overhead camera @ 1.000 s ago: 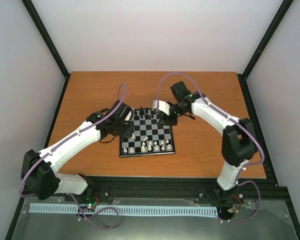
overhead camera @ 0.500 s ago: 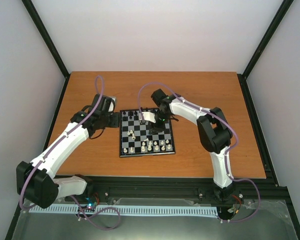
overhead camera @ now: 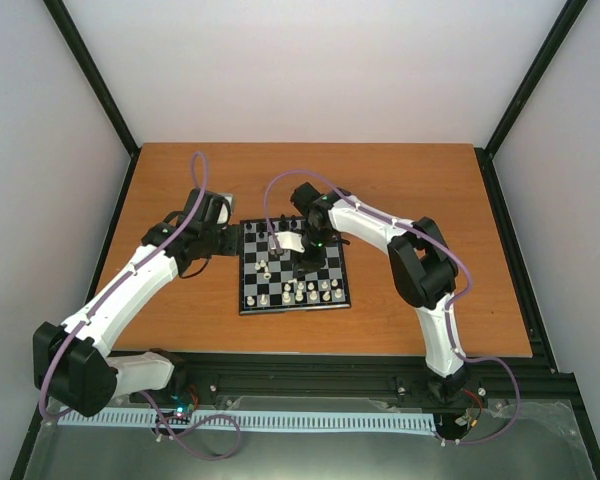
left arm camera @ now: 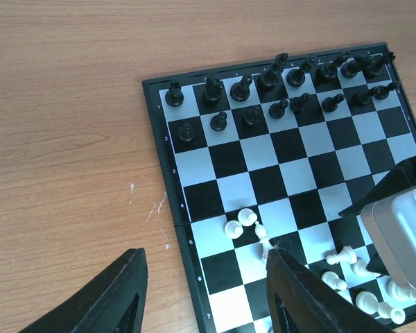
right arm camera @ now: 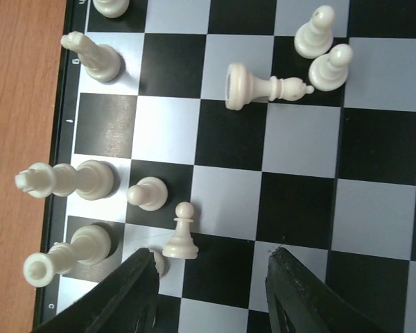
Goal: Set up the chess pieces on the board
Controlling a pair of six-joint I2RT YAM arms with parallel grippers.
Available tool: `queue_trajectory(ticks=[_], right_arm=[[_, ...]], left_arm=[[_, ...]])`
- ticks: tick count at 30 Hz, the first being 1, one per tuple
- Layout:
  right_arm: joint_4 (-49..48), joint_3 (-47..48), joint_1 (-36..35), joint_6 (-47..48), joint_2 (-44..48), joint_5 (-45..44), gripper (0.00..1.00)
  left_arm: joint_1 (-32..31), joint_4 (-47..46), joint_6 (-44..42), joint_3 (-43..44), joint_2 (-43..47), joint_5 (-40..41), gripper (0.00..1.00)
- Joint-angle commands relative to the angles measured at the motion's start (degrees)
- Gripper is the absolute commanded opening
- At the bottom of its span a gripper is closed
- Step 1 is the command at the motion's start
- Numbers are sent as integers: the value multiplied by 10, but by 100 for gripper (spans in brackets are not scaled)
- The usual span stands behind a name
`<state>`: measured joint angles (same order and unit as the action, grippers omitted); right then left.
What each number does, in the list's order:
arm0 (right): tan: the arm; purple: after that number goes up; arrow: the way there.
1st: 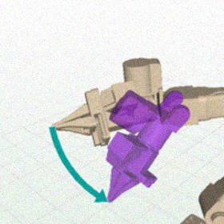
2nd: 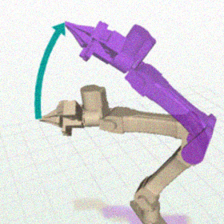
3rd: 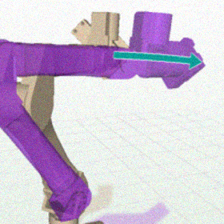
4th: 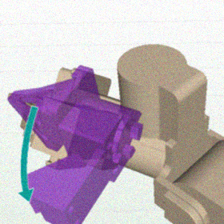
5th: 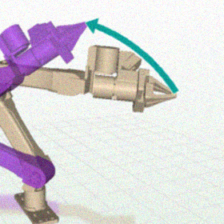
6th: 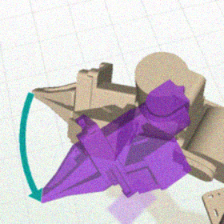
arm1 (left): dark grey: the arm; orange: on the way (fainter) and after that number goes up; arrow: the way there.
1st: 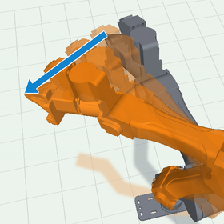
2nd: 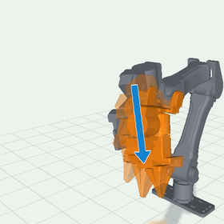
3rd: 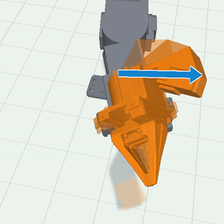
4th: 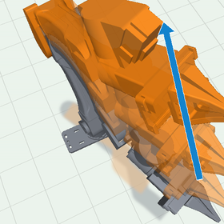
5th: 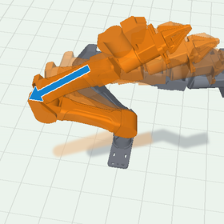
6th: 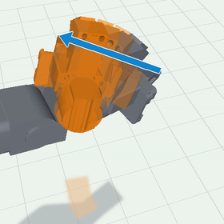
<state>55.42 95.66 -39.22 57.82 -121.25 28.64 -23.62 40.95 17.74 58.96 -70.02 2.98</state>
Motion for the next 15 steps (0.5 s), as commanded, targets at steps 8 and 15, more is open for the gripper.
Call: queue_trajectory(ticks=[8, 15], right_arm=[[29, 20, -22, -19, -29, -34, 43], [19, 25, -29, -39, -42, -53, 43]], left_arm=[[2, -10, 5, 1, 2, -5, 50], [2, -10, 5, 0, 0, -6, 50]])
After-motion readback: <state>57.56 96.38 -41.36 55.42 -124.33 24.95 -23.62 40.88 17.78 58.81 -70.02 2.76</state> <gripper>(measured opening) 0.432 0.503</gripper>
